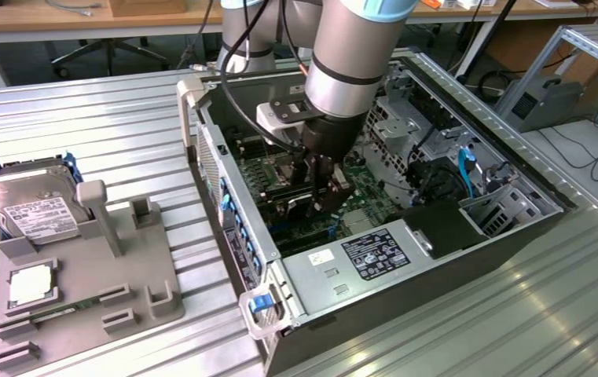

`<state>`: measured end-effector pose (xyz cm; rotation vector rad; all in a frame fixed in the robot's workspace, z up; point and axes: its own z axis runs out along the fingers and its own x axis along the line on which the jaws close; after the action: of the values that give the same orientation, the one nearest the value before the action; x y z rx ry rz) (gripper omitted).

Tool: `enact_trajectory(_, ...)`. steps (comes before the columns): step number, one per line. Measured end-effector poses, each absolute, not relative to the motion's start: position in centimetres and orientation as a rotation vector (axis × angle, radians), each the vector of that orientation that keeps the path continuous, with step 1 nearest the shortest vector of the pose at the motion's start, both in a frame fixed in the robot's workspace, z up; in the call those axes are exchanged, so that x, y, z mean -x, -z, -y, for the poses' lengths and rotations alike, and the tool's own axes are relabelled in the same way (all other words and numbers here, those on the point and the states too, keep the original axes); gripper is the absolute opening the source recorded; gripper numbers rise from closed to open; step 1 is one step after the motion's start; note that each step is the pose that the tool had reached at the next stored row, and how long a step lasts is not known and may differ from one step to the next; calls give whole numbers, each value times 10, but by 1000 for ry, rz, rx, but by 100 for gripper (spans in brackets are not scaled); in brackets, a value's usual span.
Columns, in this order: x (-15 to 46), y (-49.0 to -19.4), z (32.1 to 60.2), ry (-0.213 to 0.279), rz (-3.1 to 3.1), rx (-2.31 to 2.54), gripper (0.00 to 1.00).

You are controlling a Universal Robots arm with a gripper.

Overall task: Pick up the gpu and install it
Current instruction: 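Insert the gpu into the slot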

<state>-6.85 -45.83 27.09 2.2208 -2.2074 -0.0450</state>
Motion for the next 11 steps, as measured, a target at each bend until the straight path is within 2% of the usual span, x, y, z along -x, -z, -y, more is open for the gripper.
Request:
enact_trajectory(3, 69, -271, 458, 45, 2207, -2221, 64)
enact_trajectory(4, 69, -271, 458, 45, 2207, -2221, 57)
enact_trajectory(5, 69, -271, 458, 45, 2207, -2221, 57)
enact_trajectory(6, 69, -271, 458, 45, 2207, -2221, 50)
enact_trajectory(11, 69, -268, 458, 45, 2207, -2221, 50)
